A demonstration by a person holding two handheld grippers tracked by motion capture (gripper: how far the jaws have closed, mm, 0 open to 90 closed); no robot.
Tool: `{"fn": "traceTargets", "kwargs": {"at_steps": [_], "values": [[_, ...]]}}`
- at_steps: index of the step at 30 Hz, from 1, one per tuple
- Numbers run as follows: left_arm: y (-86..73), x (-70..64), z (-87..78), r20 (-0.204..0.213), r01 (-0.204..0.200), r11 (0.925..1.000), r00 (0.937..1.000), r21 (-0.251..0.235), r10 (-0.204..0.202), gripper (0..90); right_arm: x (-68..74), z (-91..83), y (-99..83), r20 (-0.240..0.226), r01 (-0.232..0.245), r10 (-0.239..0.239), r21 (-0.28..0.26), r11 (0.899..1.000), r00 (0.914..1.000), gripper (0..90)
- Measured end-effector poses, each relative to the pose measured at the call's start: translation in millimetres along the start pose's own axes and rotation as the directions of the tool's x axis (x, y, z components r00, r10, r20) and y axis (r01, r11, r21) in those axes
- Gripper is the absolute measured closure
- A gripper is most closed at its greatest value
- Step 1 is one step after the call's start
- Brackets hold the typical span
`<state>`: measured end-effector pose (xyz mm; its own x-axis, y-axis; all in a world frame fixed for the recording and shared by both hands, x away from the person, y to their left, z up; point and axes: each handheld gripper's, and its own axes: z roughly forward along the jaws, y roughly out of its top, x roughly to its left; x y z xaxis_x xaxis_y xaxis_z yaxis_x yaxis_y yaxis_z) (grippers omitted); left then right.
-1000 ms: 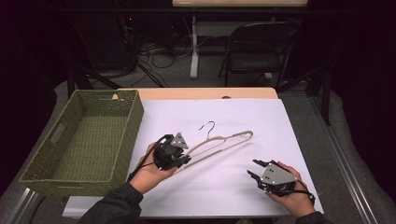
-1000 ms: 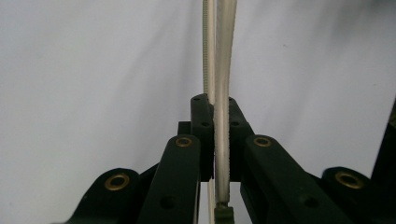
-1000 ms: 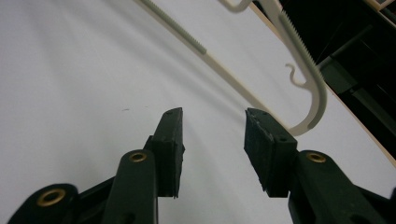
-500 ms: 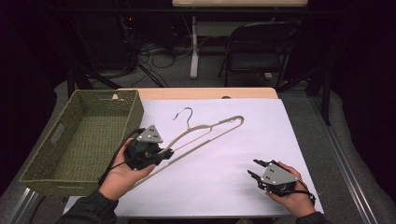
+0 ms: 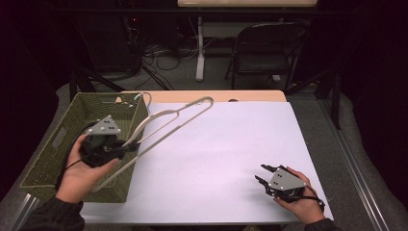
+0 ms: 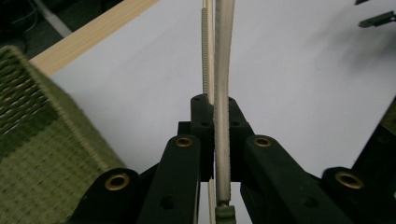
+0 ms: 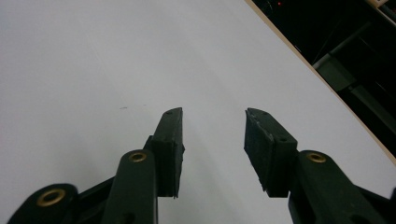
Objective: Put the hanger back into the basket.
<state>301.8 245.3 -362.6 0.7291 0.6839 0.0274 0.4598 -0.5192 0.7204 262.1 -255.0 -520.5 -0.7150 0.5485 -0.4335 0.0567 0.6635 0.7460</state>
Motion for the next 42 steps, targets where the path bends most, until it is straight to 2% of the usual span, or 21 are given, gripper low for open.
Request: {"fn": "traceTargets", "kwargs": {"at_steps": [2, 3, 4, 10, 14, 18, 20, 21, 22, 27, 31, 34, 35, 37, 39, 42], "values": [[-6.5, 11.6, -6.6, -0.020, 0.024, 0.9997, 0.9995, -0.008, -0.024, 87.2, 0.2, 0.6, -0.4, 0.000, 0.000, 0.000, 0.002, 1.000, 1.0000, 57.3], [-13.2, 23.6, -12.6, -0.036, 0.048, 0.9987, 0.9982, -0.016, -0.049, 87.2, 0.2, 0.7, -0.5, -0.001, 0.001, -0.001, 0.003, 1.000, 1.0000, 57.3], [-13.2, 23.6, -12.6, -0.036, 0.048, 0.9987, 0.9982, -0.016, -0.049, 87.1, 0.2, 0.7, -0.5, -0.001, 0.001, -0.001, 0.003, 1.000, 1.0000, 57.3], [-32.6, 57.3, -28.4, -0.072, 0.108, 0.9940, 0.9914, -0.016, -0.109, 87.2, 0.6, 2.0, -1.1, -0.001, -0.001, 0.001, 0.007, 1.000, 1.0000, 57.3], [-44.2, 76.8, -36.5, -0.094, 0.132, 0.9912, 0.9867, -0.014, -0.133, 87.1, 0.7, 2.9, -1.7, -0.002, -0.002, 0.002, 0.004, 1.000, 1.0000, 57.3], [-55.2, 94.8, -43.6, -0.105, 0.154, 0.9881, 0.9825, -0.010, -0.154, 87.2, 0.5, 2.4, -1.5, -0.006, -0.003, 0.003, 0.025, 1.000, 1.0000, 57.2], [-60.7, 102.8, -46.9, -0.118, 0.152, 0.9884, 0.9814, -0.006, -0.152, 87.1, 1.2, 3.3, -1.9, 0.005, -0.003, 0.003, 0.016, 1.000, 1.0000, 57.3], [-63.3, 106.7, -48.4, -0.119, 0.154, 0.9881, 0.9810, -0.002, -0.153, 87.1, 1.3, 3.7, -2.1, 0.002, -0.003, 0.003, 0.013, 1.000, 1.0000, 57.2], [-65.6, 110.4, -50.1, -0.126, 0.154, 0.9880, 0.9802, 0.006, -0.152, 87.1, 1.0, 2.7, -1.6, -0.004, 0.000, 0.000, 0.032, 0.999, 1.0000, 57.2], [-76.4, 127.9, -55.3, -0.161, 0.141, 0.9893, 0.9779, 0.037, -0.134, 87.1, 1.9, 4.7, -2.2, -0.009, -0.008, 0.008, 0.019, 1.000, 0.9999, 57.1], [-85.8, 142.9, -56.6, -0.158, 0.134, 0.9903, 0.9792, 0.036, -0.127, 87.1, 2.2, 5.9, -2.7, -0.011, -0.009, 0.009, 0.021, 1.000, 0.9999, 57.0], [-88.4, 146.9, -55.7, -0.160, 0.126, 0.9911, 0.9801, 0.041, -0.118, 87.1, 2.2, 6.7, -2.9, -0.009, -0.014, 0.015, 0.016, 1.000, 0.9999, 57.1], [-89.4, 148.3, -55.3, -0.166, 0.115, 0.9924, 0.9804, 0.044, -0.106, 87.1, 2.0, 5.4, -2.3, -0.013, -0.013, 0.013, 0.040, 0.999, 0.9998, 57.0], [-91.1, 151.4, -54.0, -0.162, 0.110, 0.9929, 0.9816, 0.047, -0.101, 87.1, 2.6, 6.5, -2.7, -0.002, -0.011, 0.011, 0.029, 1.000, 0.9999, 57.1], [-93.7, 155.1, -50.7, -0.152, 0.103, 0.9931, 0.9839, 0.057, -0.093, 87.2, 3.3, 7.6, -3.0, -0.012, -0.009, 0.009, 0.025, 1.000, 0.9999, 57.1], [-96.0, 156.4, -48.2, -0.151, 0.108, 0.9931, 0.9835, 0.047, -0.100, 87.2, 3.2, 7.0, -2.9, -0.018, -0.007, 0.008, 0.029, 1.000, 0.9998, 57.1]]}}
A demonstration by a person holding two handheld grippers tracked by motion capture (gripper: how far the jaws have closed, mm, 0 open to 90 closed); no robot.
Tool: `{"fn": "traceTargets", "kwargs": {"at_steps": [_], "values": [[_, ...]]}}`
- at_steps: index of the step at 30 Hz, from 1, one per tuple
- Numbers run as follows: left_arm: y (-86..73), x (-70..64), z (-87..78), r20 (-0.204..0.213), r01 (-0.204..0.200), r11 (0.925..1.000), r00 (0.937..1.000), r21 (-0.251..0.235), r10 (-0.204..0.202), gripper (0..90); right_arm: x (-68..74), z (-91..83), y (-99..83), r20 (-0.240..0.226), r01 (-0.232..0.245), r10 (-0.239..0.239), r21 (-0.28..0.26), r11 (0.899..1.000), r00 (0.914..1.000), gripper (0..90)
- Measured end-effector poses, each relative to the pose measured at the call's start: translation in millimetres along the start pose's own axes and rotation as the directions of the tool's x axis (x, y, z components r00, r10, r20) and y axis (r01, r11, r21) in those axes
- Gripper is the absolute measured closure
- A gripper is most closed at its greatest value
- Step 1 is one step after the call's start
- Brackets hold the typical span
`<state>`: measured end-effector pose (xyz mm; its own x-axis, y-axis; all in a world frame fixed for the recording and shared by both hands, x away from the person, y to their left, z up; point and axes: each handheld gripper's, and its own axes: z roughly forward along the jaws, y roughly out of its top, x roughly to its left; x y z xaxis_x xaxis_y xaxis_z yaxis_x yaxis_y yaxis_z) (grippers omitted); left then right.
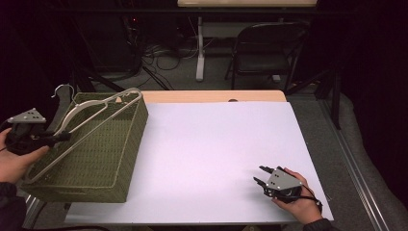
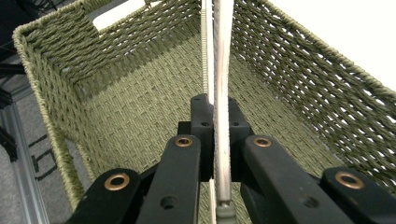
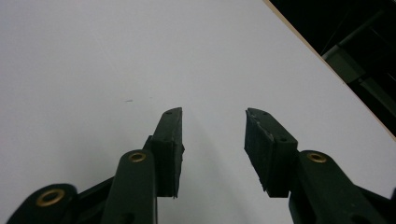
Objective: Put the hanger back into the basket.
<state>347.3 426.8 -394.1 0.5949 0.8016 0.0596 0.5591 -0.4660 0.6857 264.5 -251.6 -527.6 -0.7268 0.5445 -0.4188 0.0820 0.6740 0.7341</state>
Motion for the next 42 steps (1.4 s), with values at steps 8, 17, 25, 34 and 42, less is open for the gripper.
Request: {"fn": "traceTargets", "kwargs": {"at_steps": [8, 17, 25, 34, 42], "values": [[-10.0, 7.3, 7.2, 0.017, 0.035, 0.9991, 0.9993, -0.023, -0.035, 87.1, -0.2, 1.4, -3.1, 0.004, -0.017, 0.017, -0.004, 1.000, 0.9998, 57.0], [-21.8, 12.9, 10.8, 0.022, 0.061, 0.9972, 0.9979, -0.044, -0.060, 87.1, -0.7, 2.2, -4.6, 0.002, -0.018, 0.018, 0.008, 1.000, 0.9998, 57.1], [-26.8, 11.8, 29.4, 0.026, 0.061, 0.9979, 0.9978, 0.020, -0.062, 87.1, 0.0, 0.8, -3.6, -0.001, -0.010, 0.010, 0.030, 0.999, 0.9999, 57.1], [-38.1, 6.8, 65.8, 0.006, 0.059, 0.9873, 0.9981, 0.147, -0.061, 86.9, 0.3, 1.6, -3.7, 0.012, -0.009, 0.008, 0.023, 1.000, 0.9999, 57.1], [-40.6, 8.4, 70.8, -0.127, 0.066, 0.9788, 0.9911, 0.194, -0.042, 76.5, -0.1, 2.7, -4.2, 0.000, -0.009, 0.009, 0.007, 1.000, 1.0000, 57.1]]}}
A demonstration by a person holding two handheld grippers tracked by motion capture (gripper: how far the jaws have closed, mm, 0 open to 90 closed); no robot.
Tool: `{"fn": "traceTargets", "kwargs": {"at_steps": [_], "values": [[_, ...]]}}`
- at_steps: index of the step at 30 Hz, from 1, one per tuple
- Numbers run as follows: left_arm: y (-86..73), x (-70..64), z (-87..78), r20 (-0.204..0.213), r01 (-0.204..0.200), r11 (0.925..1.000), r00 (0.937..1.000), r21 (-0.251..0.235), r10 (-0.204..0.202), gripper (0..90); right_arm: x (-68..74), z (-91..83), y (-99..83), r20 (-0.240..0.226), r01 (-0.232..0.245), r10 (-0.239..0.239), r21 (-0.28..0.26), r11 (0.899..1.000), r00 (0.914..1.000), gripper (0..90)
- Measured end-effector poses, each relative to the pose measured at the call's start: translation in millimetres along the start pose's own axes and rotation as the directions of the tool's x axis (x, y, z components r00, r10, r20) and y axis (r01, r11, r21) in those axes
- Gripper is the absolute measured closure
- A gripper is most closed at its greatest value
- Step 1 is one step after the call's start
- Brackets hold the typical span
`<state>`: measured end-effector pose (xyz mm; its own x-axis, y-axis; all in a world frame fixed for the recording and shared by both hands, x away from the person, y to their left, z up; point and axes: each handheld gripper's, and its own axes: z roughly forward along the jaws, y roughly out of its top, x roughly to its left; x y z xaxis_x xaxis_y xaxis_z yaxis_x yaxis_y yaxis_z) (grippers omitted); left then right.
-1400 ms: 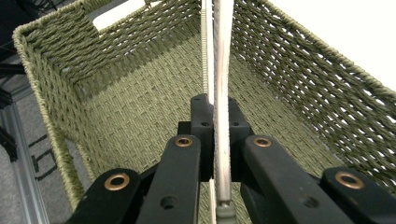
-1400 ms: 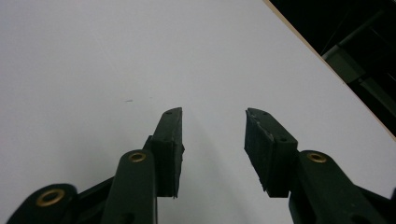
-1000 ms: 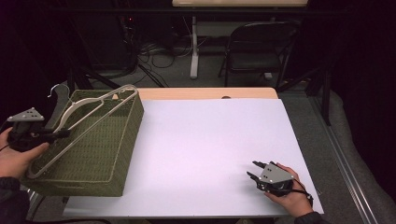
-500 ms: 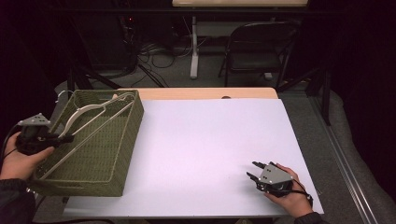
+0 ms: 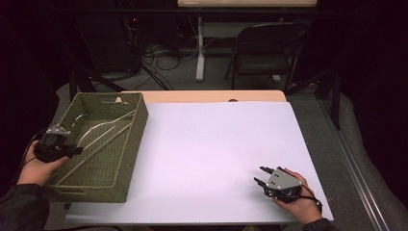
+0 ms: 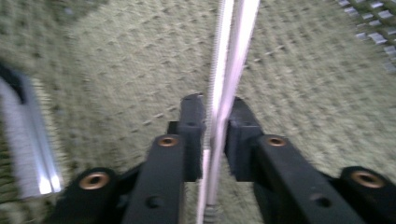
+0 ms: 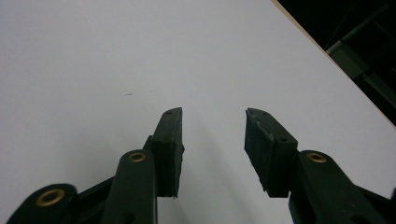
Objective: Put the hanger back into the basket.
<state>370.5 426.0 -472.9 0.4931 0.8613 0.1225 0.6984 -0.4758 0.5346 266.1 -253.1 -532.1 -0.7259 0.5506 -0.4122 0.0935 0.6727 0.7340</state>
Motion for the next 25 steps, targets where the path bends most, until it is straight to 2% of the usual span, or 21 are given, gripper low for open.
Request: {"fn": "traceTargets", "kwargs": {"at_steps": [2, 5, 7, 8, 9, 11, 13, 14, 17, 20, 21, 22, 25], "values": [[-1.0, 1.5, -3.5, 0.002, 0.024, 0.9996, 0.9997, -0.017, -0.024, 73.7, -0.2, -1.8, 0.8, -0.004, 0.005, -0.004, 0.021, 1.000, 1.0000, 57.0], [-3.1, 3.8, -11.3, 0.048, 0.084, 0.9943, 0.9955, -0.065, -0.081, 63.1, -0.3, -0.9, 0.5, -0.009, 0.001, -0.001, 0.010, 1.000, 1.0000, 57.1], [-4.1, 4.0, -18.0, 0.027, 0.082, 0.9935, 0.9965, -0.079, -0.080, 59.6, 0.1, -1.5, 0.9, -0.005, 0.001, -0.001, 0.018, 1.000, 1.0000, 57.1], [-5.7, 4.2, -26.5, 0.004, 0.090, 0.9906, 0.9960, -0.104, -0.090, 55.5, 0.6, -0.3, 0.7, 0.003, 0.001, -0.001, 0.006, 1.000, 1.0000, 57.0], [-5.7, 4.2, -26.5, 0.004, 0.090, 0.9906, 0.9960, -0.104, -0.090, 54.5, 0.6, -0.3, 0.7, 0.003, 0.001, -0.001, 0.006, 1.000, 1.0000, 57.0], [-7.9, 4.3, -37.0, 0.005, 0.104, 0.9849, 0.9945, -0.138, -0.105, 52.9, 0.7, 0.2, 0.7, -0.004, -0.002, 0.002, -0.002, 1.000, 1.0000, 57.0], [-10.5, 2.3, -48.0, -0.018, 0.109, 0.9806, 0.9933, -0.162, -0.114, 51.6, 0.7, 0.1, 0.7, -0.001, -0.002, 0.002, -0.003, 1.000, 1.0000, 57.0], [-11.9, 0.1, -53.3, -0.021, 0.109, 0.9779, 0.9932, -0.178, -0.115, 51.1, 0.4, -1.2, 1.2, -0.002, -0.001, 0.002, 0.015, 1.000, 1.0000, 56.9], [-16.3, -12.4, -65.3, 0.036, 0.110, 0.9684, 0.9938, -0.224, -0.105, 47.3, 0.0, -1.4, 1.3, -0.002, -0.002, 0.002, 0.017, 1.000, 1.0000, 56.9], [-17.6, -34.6, -71.3, 0.045, 0.064, 0.9791, 0.9974, -0.193, -0.057, 45.7, 0.0, -1.3, 1.4, -0.002, -0.001, 0.001, 0.016, 1.000, 1.0000, 56.8], [-17.7, -42.9, -73.3, 0.048, 0.058, 0.9786, 0.9976, -0.197, -0.049, 45.2, 0.5, -0.5, 1.2, 0.007, -0.001, 0.001, 0.005, 1.000, 1.0000, 56.7], [-17.7, -50.5, -75.6, 0.055, 0.051, 0.9776, 0.9977, -0.204, -0.040, 44.9, 0.2, -0.3, 1.2, -0.003, -0.002, 0.002, 0.003, 1.000, 1.0000, 56.6], [-16.2, -75.1, -82.8, 0.061, 0.034, 0.9731, 0.9979, -0.228, -0.021, 44.0, -0.4, -2.3, 1.1, 0.002, -0.007, 0.007, 0.018, 1.000, 1.0000, 56.3]]}}
